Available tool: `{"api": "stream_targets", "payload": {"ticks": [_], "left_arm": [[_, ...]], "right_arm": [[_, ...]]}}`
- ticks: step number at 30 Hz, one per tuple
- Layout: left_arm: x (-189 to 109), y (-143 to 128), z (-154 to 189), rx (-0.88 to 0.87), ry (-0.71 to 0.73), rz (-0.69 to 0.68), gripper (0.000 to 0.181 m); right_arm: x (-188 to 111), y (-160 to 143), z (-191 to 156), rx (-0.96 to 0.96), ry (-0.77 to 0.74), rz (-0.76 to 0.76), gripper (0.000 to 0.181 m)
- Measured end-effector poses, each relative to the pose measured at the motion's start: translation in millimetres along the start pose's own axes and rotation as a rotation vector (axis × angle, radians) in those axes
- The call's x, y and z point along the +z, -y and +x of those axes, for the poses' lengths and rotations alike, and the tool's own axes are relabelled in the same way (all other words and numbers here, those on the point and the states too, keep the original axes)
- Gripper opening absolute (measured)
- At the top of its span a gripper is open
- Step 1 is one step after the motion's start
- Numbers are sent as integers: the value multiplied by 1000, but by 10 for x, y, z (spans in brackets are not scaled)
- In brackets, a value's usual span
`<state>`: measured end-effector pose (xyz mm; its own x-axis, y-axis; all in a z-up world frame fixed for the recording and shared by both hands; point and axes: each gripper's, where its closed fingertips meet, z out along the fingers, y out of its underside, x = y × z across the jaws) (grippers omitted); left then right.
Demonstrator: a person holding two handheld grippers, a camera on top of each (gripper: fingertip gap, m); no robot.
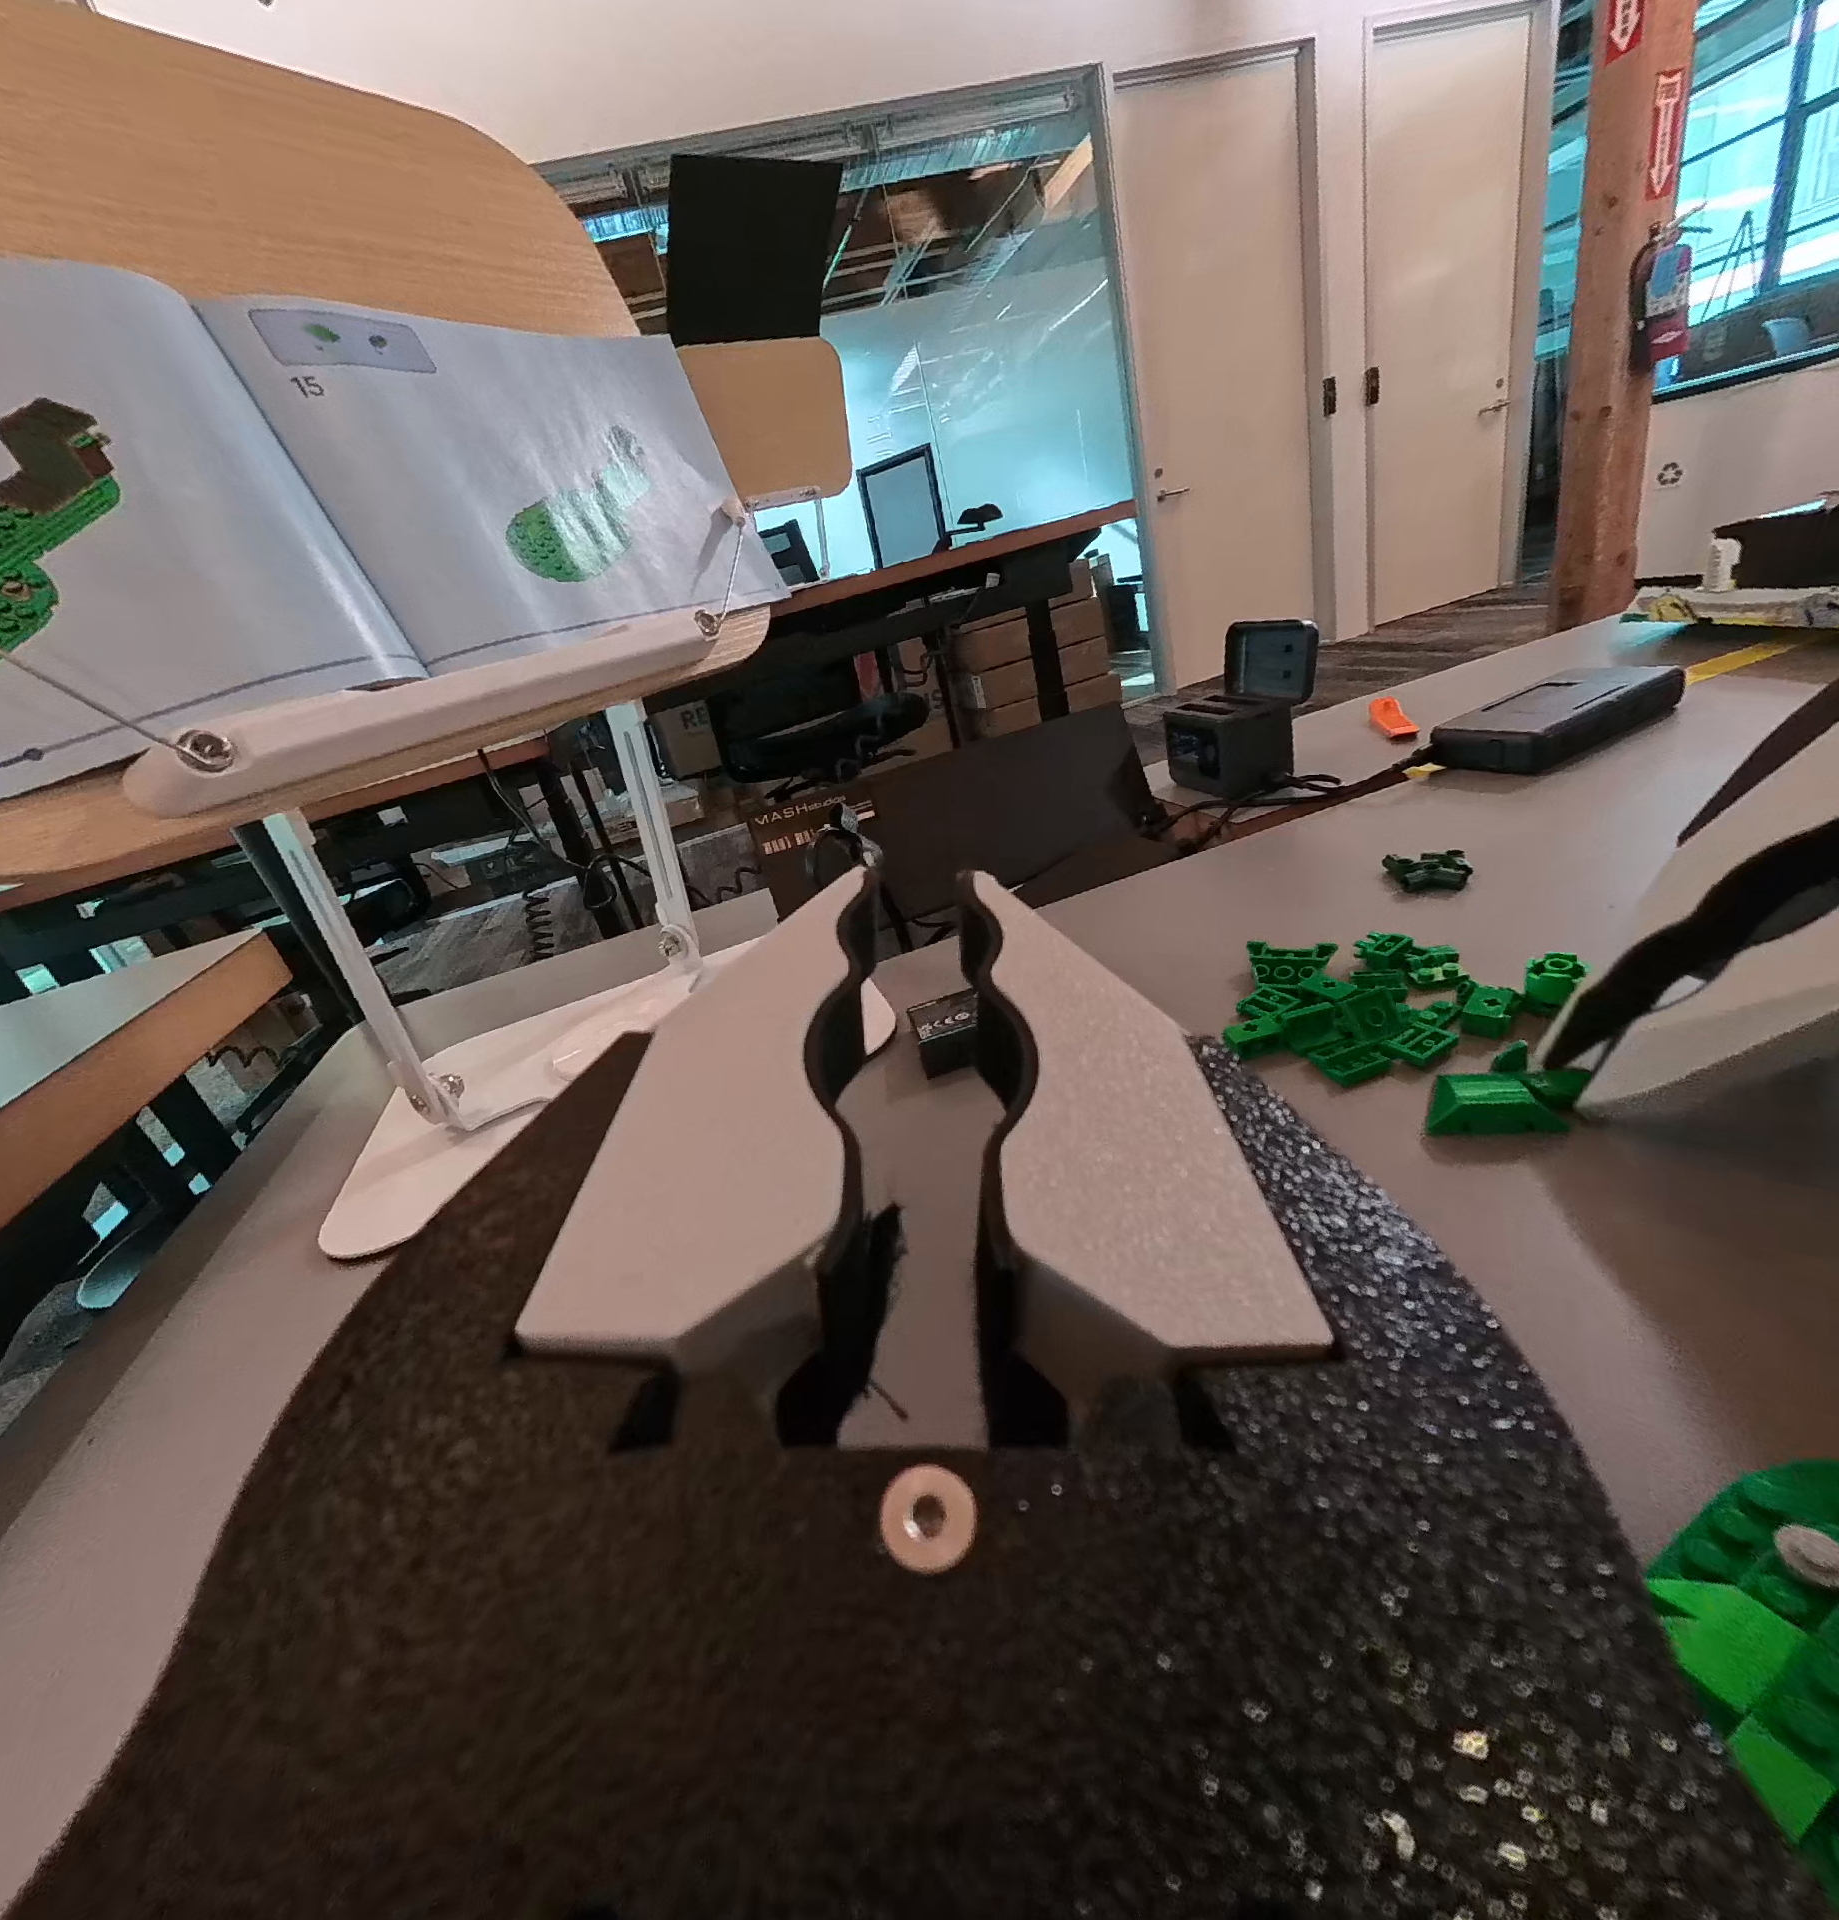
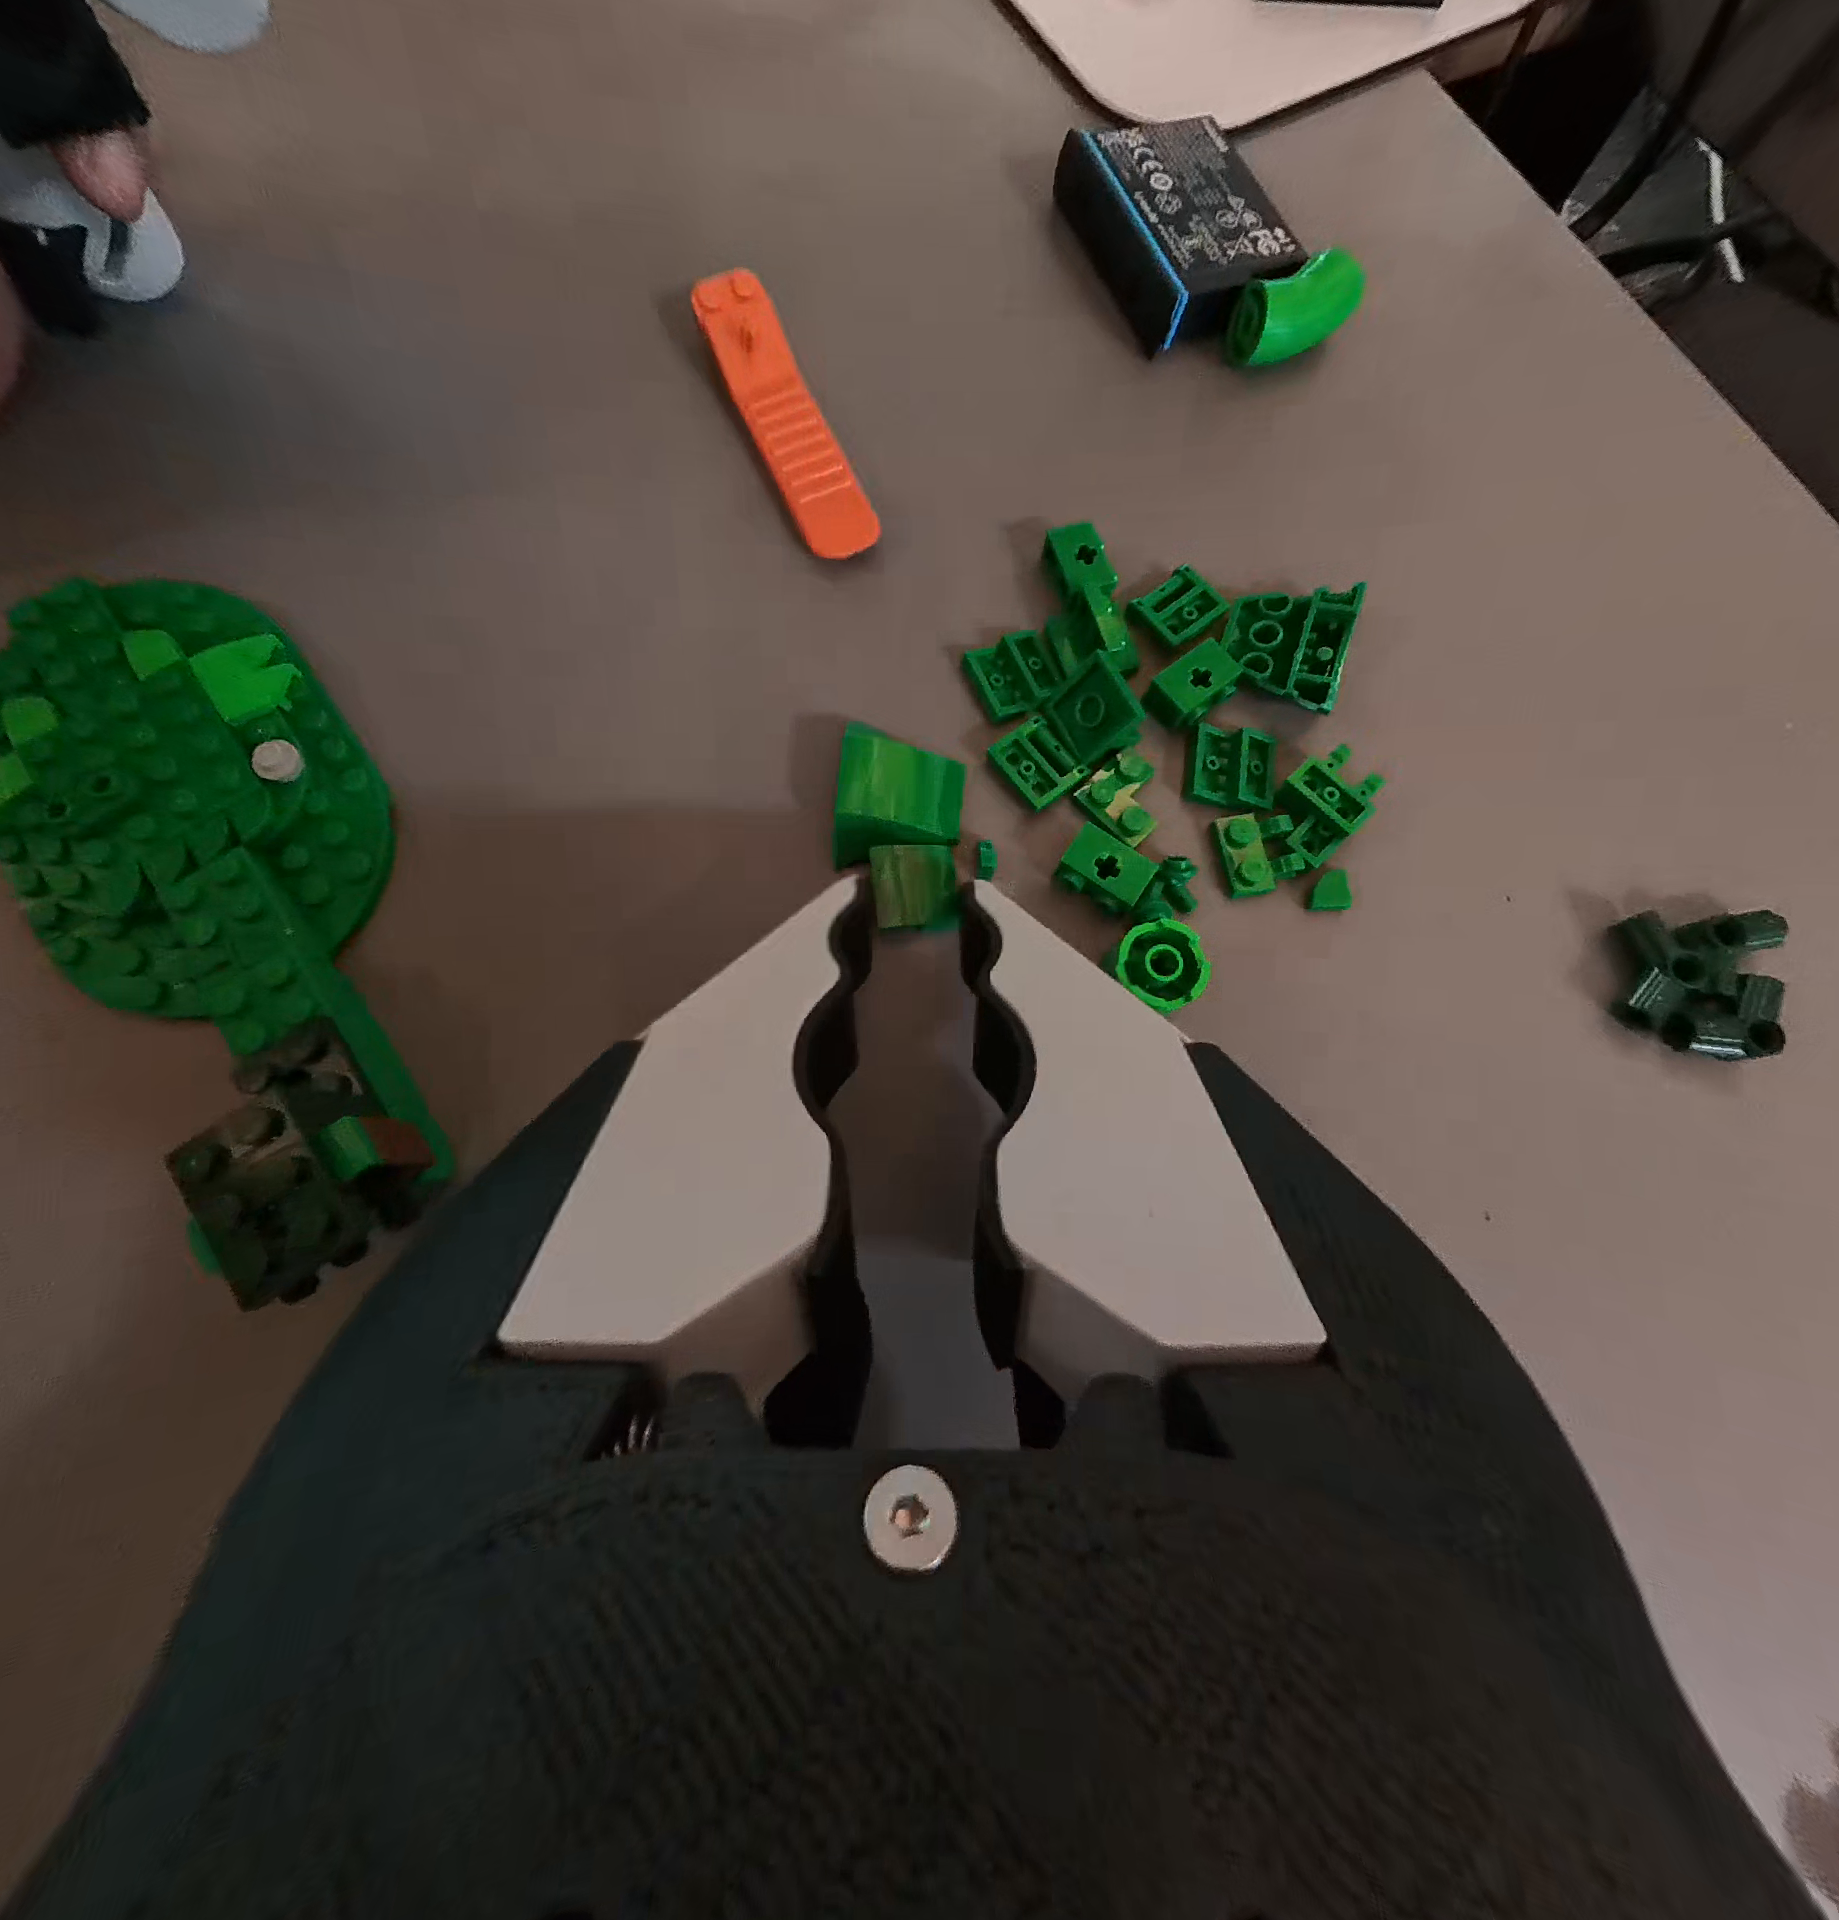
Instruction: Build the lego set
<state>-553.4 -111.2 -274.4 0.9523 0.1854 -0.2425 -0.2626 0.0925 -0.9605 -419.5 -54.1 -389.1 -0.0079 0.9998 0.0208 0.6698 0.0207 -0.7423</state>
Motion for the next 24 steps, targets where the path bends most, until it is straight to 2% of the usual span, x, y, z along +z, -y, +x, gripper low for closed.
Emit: {"api": "stream_targets", "payload": {"ticks": [3, 5, 7, 11, 14, 17, 24], "left_arm": [[-7, 37, 38, 14, -14, 17, 12], [-21, 96, 75, 24, -30, 47, 12], [-42, 155, 103, 41, -39, 78, 12], [-52, 182, 119, 47, -43, 93, 13], [-48, 171, 118, 38, -45, 90, 13], [-49, 170, 118, 34, -46, 90, 12], [-51, 190, 172, 46, -66, 97, 12]], "right_arm": [[-35, 17, -7, 2, 21, 23, 14], [-127, 147, -85, 20, 96, 122, 14], [-323, 370, -315, 16, 270, 287, 14], [-983, 762, -842, -16, 686, 636, 14], [-1343, 853, -1060, -47, 881, 759, 14], [-1479, 888, -1127, -46, 954, 798, 13], [-1482, 886, -1098, -34, 949, 804, 13]]}}
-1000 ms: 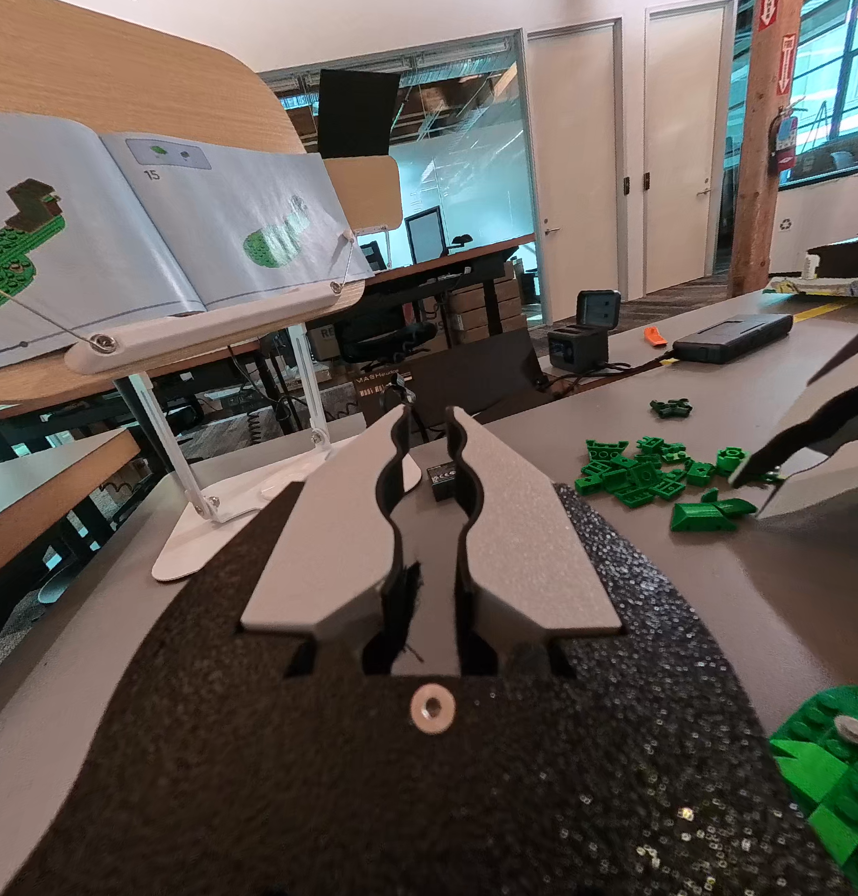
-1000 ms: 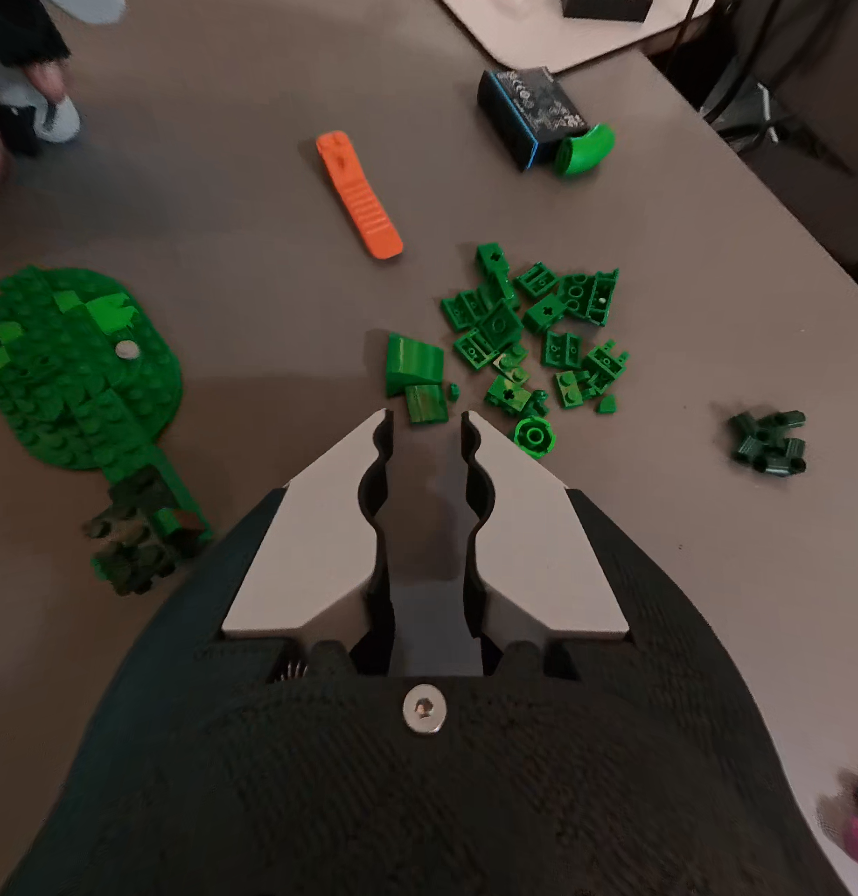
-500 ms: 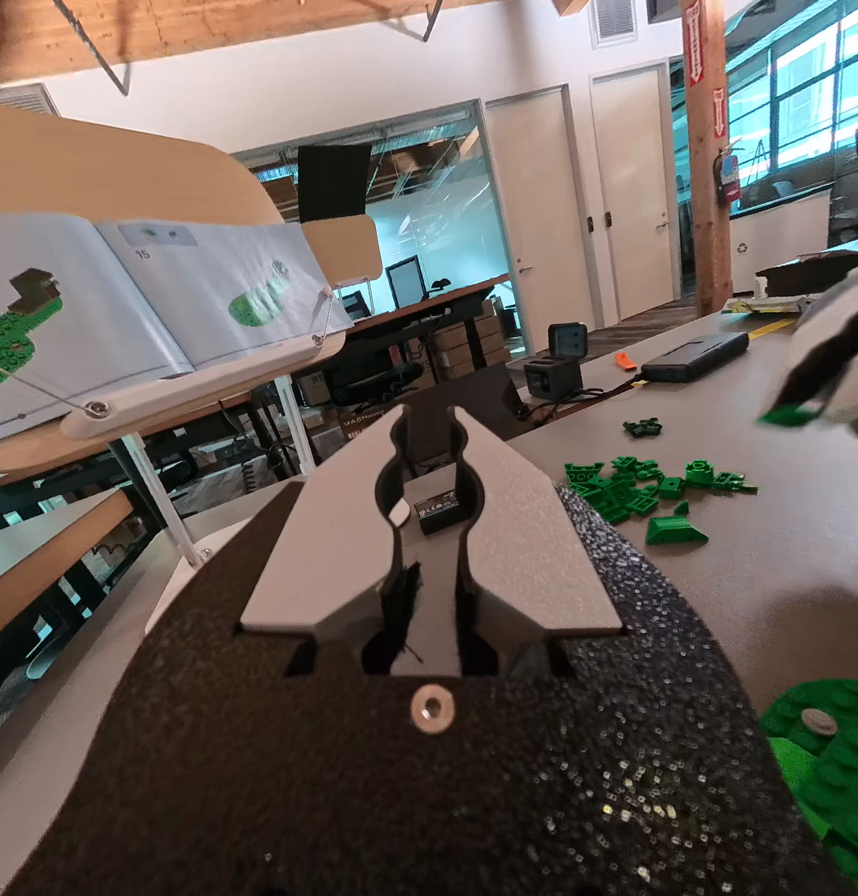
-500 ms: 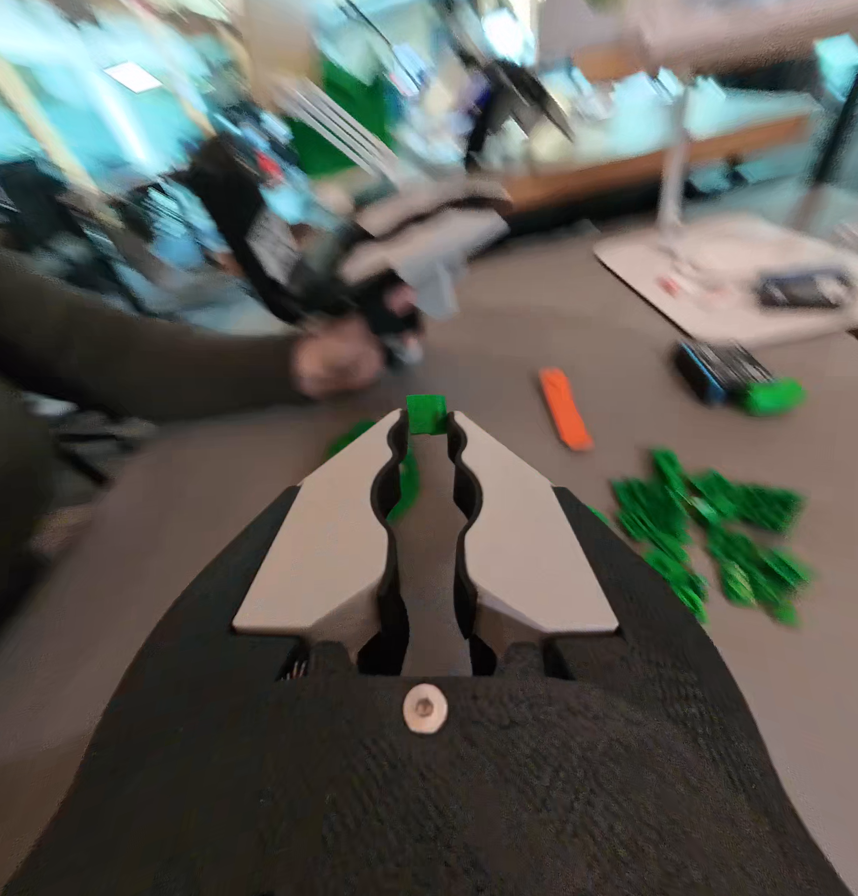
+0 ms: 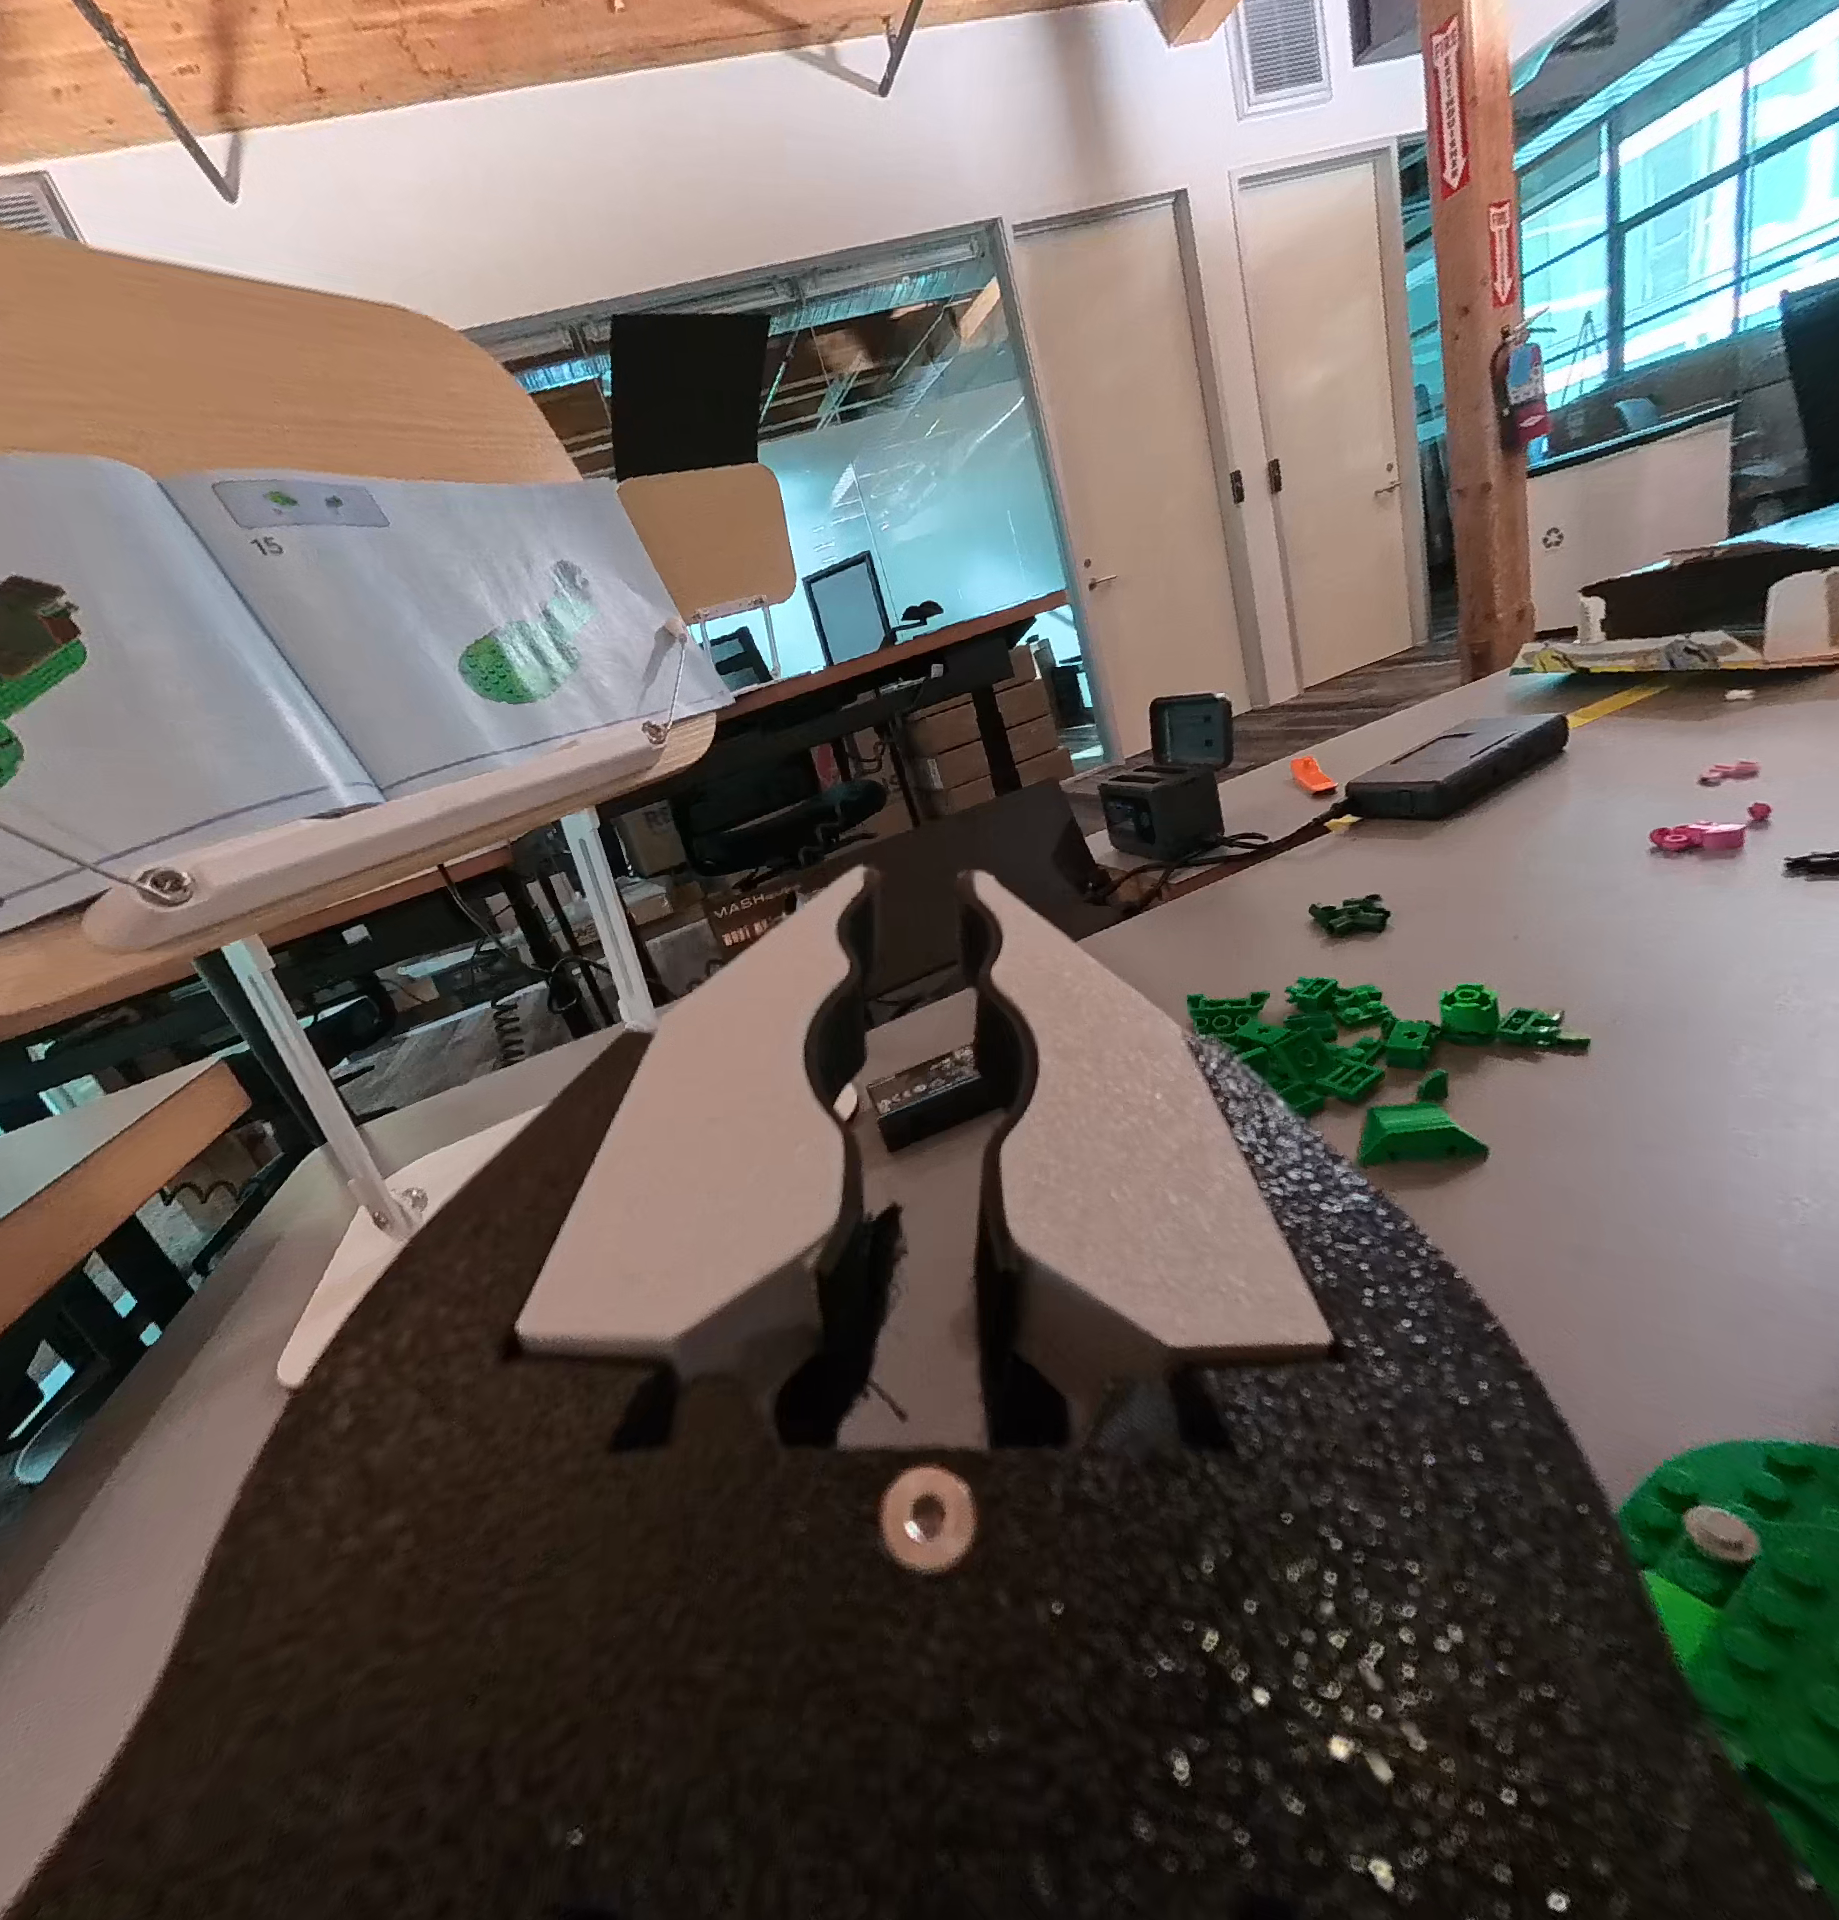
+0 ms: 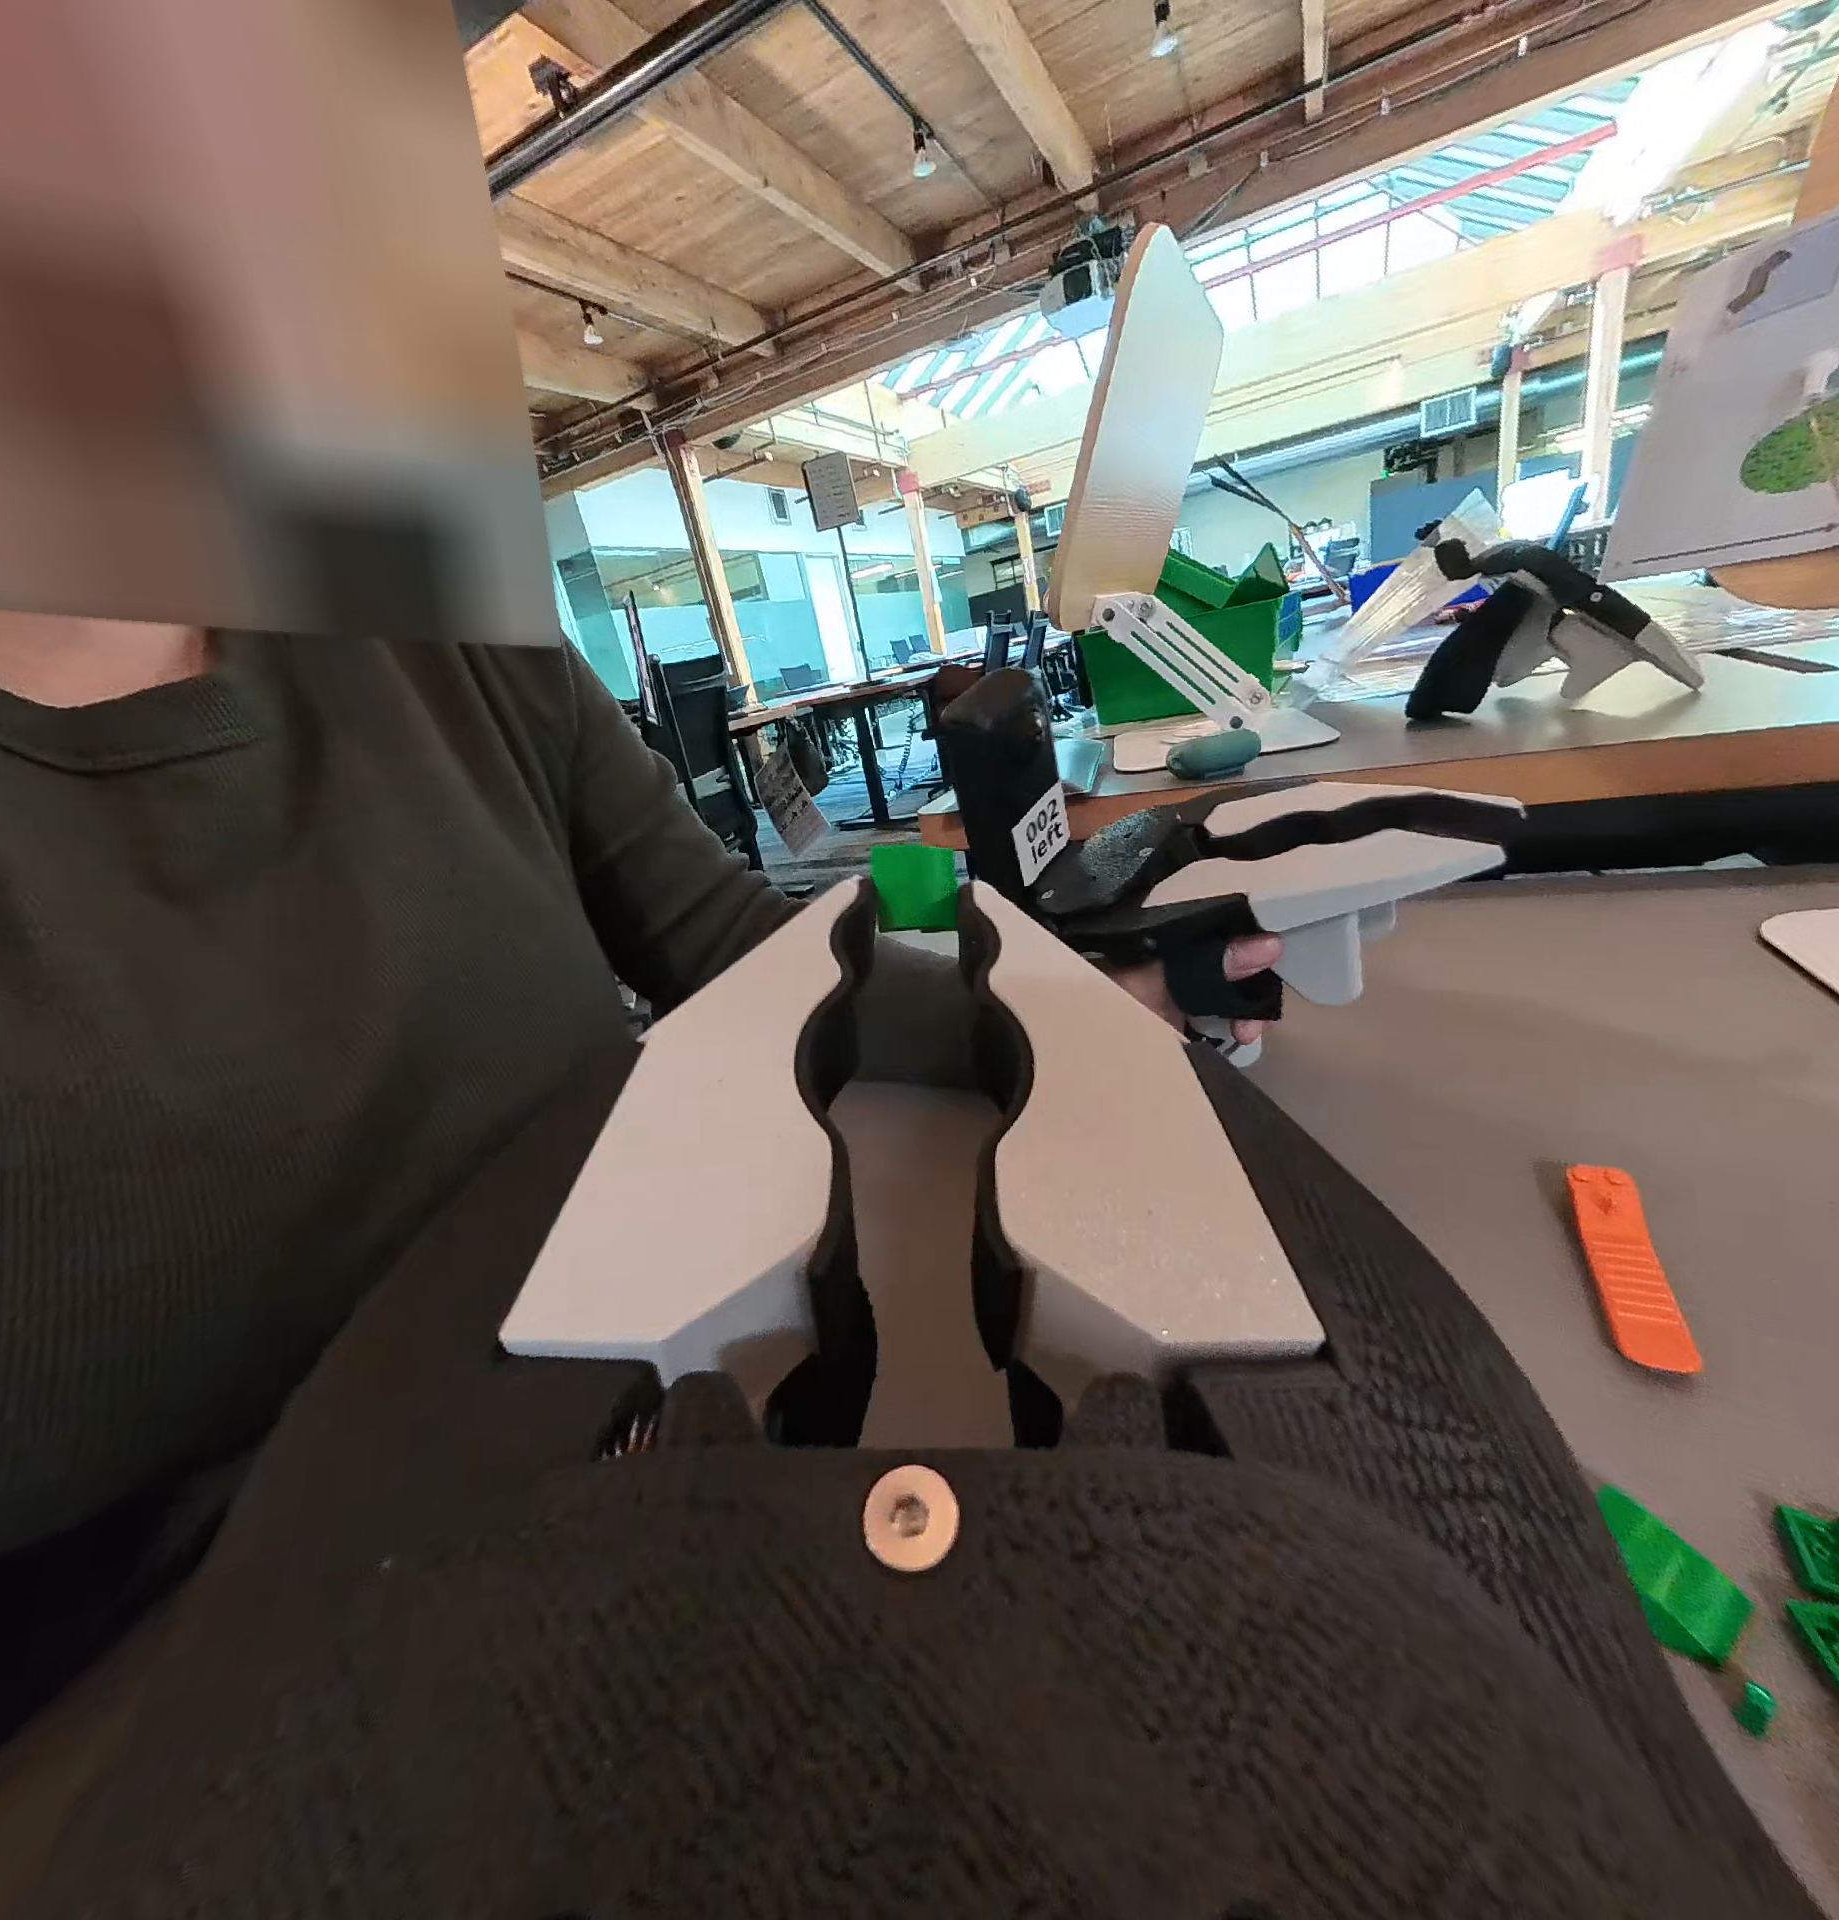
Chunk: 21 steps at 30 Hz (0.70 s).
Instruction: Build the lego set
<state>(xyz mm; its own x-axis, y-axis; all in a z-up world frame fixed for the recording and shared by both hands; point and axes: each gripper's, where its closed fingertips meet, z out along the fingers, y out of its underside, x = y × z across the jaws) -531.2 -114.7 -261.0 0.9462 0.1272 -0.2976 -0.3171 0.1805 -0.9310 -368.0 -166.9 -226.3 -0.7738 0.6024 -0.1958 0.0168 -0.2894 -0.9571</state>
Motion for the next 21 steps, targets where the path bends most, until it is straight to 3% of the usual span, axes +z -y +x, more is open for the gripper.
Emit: {"api": "stream_targets", "payload": {"ticks": [3, 4, 7, 12, 21], "left_arm": [[-20, 94, 79, 13, -38, 41, 11], [-24, 121, 136, 33, -69, 47, 1], [-54, 202, 328, 152, -145, 75, 0], [-190, 351, 783, 170, -381, 159, 35], [-351, 574, 1116, 48, -566, 236, 45]], "right_arm": [[-1, -15, 28, -16, -26, -17, 14], [-8, -7, 45, -21, -39, -12, 13], [-42, 0, 109, -28, -79, 2, 14], [-93, -49, 197, -12, -113, 11, 14], [-70, -181, 224, 51, -73, 0, 14]]}}
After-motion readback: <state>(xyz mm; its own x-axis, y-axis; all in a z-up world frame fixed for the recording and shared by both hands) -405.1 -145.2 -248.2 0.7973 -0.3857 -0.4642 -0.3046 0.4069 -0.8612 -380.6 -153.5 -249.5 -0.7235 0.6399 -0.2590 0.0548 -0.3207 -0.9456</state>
